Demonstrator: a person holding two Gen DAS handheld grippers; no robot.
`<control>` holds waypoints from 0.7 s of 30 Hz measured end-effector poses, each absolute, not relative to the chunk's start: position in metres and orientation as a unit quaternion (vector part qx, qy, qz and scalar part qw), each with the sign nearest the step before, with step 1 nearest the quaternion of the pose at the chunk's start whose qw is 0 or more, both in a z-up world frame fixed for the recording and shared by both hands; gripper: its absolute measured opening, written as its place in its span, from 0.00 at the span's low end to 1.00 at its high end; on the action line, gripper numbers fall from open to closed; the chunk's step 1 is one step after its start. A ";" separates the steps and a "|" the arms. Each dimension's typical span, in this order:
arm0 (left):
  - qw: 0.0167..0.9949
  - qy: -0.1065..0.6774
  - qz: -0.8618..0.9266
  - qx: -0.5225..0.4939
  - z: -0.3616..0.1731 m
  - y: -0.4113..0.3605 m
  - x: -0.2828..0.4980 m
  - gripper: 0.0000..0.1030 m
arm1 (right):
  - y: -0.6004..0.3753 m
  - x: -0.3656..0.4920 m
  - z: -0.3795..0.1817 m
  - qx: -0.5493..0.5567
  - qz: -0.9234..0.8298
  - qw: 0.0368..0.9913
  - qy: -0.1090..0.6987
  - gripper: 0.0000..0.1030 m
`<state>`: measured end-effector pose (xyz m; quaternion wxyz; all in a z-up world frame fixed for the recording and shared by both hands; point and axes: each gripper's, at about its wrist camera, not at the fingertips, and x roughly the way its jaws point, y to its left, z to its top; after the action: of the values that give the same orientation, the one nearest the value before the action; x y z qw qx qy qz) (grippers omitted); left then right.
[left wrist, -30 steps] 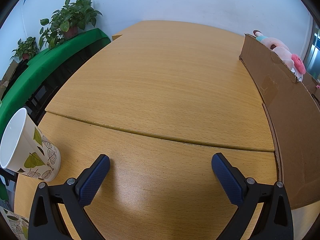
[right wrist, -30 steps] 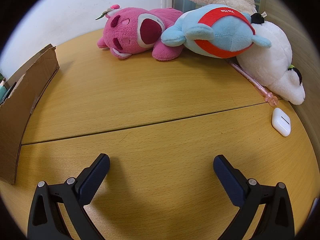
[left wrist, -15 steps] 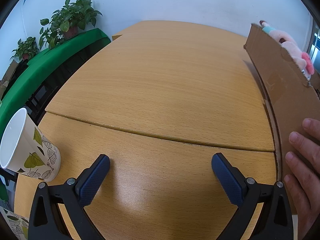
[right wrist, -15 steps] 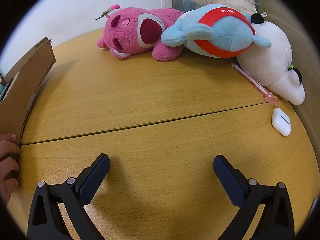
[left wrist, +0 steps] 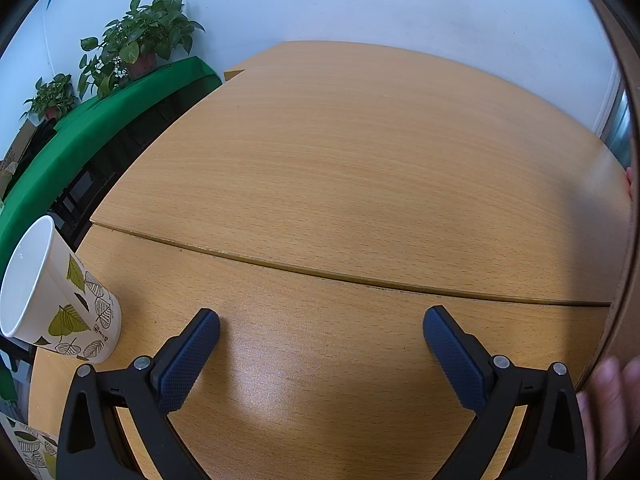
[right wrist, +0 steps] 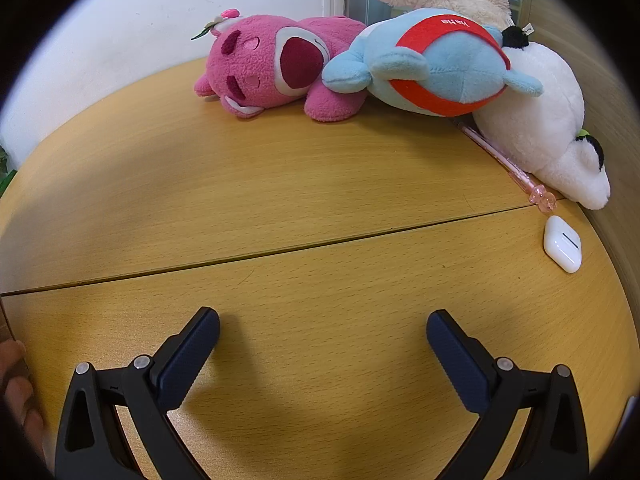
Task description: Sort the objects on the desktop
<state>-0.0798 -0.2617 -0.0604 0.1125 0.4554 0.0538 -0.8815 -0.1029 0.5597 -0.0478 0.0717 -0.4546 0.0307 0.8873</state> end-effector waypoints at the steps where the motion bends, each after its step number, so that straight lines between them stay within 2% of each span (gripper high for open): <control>1: 0.112 0.054 -0.882 0.455 -0.061 -0.261 -0.079 1.00 | 0.560 -0.103 -0.048 -0.455 0.887 0.072 0.031 1.00; 21: 0.113 0.054 -0.881 0.455 -0.061 -0.261 -0.080 1.00 | 0.562 -0.103 -0.043 -0.455 0.887 0.071 0.030 1.00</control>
<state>-0.0802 -0.2615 -0.0610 0.1133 0.4553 0.0543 -0.8814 -0.1035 0.5622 -0.0431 0.0707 -0.4550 0.0303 0.8872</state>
